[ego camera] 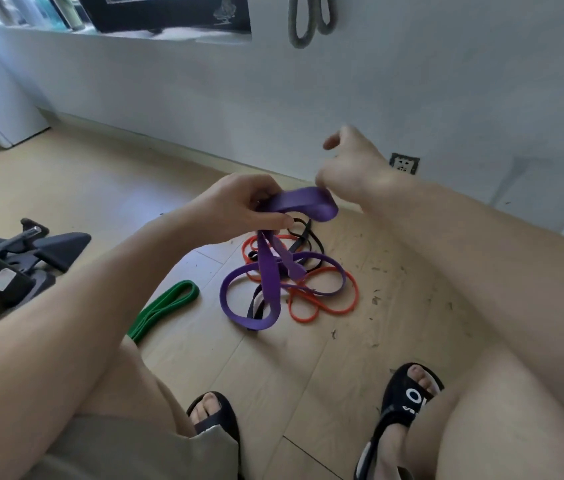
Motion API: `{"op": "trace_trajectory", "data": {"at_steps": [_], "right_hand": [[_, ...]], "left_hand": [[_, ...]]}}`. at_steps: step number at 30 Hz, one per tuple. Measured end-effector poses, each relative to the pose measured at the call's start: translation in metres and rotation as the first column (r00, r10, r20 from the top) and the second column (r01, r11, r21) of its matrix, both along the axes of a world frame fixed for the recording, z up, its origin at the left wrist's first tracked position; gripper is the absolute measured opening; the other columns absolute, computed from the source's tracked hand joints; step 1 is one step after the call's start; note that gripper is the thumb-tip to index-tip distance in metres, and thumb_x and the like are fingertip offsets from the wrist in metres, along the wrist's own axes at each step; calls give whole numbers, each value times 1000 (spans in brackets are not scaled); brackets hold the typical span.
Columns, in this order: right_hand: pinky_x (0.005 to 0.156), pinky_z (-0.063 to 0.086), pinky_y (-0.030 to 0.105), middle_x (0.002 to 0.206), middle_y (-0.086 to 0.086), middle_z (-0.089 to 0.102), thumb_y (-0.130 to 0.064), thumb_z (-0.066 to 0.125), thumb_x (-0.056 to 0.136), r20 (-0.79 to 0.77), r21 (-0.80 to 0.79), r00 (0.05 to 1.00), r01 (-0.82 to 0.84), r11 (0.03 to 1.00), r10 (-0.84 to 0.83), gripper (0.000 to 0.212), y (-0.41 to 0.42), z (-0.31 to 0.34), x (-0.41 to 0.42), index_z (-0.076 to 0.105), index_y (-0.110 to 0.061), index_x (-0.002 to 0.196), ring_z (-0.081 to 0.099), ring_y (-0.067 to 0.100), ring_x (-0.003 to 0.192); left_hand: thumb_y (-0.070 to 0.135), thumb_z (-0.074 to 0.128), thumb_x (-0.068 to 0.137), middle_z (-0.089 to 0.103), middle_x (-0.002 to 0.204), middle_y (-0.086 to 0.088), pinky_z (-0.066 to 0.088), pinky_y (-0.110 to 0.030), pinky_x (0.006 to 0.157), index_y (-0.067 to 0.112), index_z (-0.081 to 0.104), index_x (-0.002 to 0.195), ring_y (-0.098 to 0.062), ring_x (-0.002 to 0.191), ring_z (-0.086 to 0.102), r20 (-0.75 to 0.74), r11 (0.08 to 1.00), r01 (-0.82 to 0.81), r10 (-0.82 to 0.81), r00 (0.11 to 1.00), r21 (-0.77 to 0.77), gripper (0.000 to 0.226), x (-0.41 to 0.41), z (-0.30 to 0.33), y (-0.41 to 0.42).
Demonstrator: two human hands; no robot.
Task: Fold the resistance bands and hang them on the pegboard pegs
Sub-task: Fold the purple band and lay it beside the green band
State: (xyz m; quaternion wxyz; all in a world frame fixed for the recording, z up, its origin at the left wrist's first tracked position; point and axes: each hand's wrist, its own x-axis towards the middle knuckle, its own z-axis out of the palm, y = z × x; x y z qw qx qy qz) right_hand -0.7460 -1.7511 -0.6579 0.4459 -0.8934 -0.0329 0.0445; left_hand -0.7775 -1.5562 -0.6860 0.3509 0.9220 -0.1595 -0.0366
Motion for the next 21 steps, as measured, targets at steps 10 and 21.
{"op": "trace_trajectory", "data": {"at_steps": [10, 21], "right_hand": [[91, 54, 48, 119, 9, 67, -8, 54, 94, 224, -458, 858, -326, 827, 463, 44, 34, -2, -11, 53, -20, 136, 64, 30, 104], [83, 48, 40, 104, 8, 68, -36, 34, 108, 267, -372, 846, -352, 859, 462, 31, 48, -2, -12, 59, -20, 116, 61, 29, 96]], "left_hand": [[51, 75, 78, 63, 75, -3, 47, -32, 66, 17, 62, 85, -22, 68, 54, 56, 987, 25, -34, 998, 160, 37, 3, -7, 5], [35, 82, 80, 55, 52, 13, 38, -15, 54, 33, 57, 56, -4, 54, 48, 57, 995, -7, 1, 998, 103, 34, 5, -8, 9]]}}
